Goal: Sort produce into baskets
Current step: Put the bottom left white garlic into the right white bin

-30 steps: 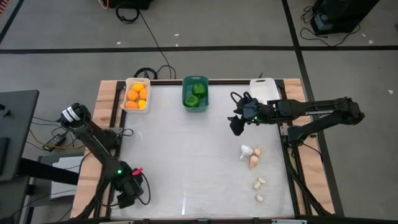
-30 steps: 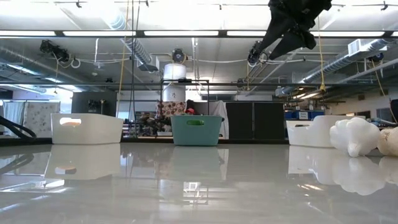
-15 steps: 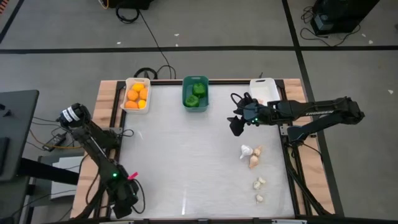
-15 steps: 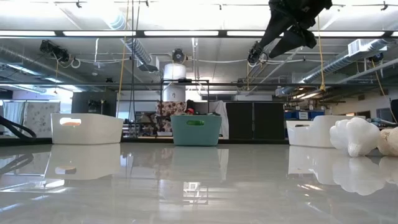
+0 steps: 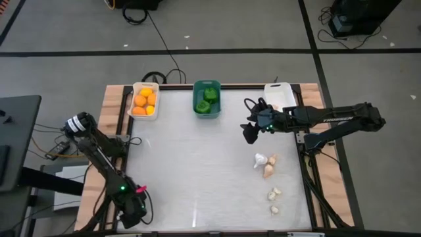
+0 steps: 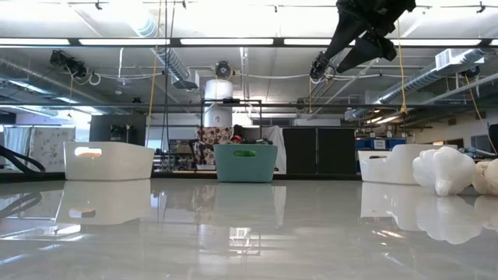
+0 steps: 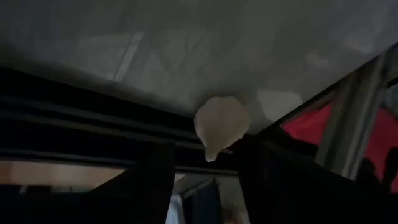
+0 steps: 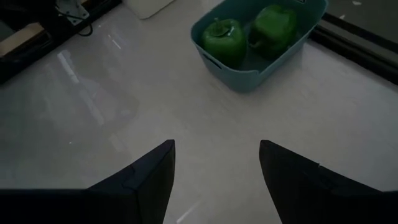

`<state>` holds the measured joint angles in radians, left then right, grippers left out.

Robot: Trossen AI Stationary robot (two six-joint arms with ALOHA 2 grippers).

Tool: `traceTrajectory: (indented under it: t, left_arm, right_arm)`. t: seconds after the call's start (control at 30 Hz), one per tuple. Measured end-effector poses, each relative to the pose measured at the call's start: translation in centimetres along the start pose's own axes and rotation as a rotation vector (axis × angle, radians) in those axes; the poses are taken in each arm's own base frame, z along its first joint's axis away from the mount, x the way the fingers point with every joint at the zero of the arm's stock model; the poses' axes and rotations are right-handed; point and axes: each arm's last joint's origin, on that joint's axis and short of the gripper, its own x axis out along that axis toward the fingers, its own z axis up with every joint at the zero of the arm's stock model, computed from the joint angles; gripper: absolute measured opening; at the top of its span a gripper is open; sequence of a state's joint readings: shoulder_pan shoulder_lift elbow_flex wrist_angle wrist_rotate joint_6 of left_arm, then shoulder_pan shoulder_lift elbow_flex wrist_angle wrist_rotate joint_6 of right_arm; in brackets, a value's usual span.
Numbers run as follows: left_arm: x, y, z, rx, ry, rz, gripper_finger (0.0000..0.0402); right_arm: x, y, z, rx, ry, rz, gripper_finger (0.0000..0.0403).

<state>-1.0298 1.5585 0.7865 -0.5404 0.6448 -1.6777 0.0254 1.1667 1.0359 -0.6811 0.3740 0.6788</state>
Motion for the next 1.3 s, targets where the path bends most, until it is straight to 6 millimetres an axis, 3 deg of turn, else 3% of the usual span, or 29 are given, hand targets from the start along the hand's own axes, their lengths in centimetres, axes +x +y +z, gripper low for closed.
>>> traceTrajectory:
  t: [0.6,0.93,1.3]
  left_arm:
    - [-0.8,-0.8,0.8,-0.063,0.012,0.006,0.022]
    - [-0.7,0.1,0.9,0.114,-0.045,0.084,0.0193]
    - [-0.9,1.1,1.0,0.315,-0.057,0.185,0.0192]
  right_arm:
    - [-0.1,0.2,-0.1,-0.002,-0.016,-0.007,0.0244]
    - [-0.1,0.1,0.0,-0.008,-0.02,-0.01,0.0244]
    - [0.0,0.1,0.0,-0.002,-0.016,-0.007,0.0244]
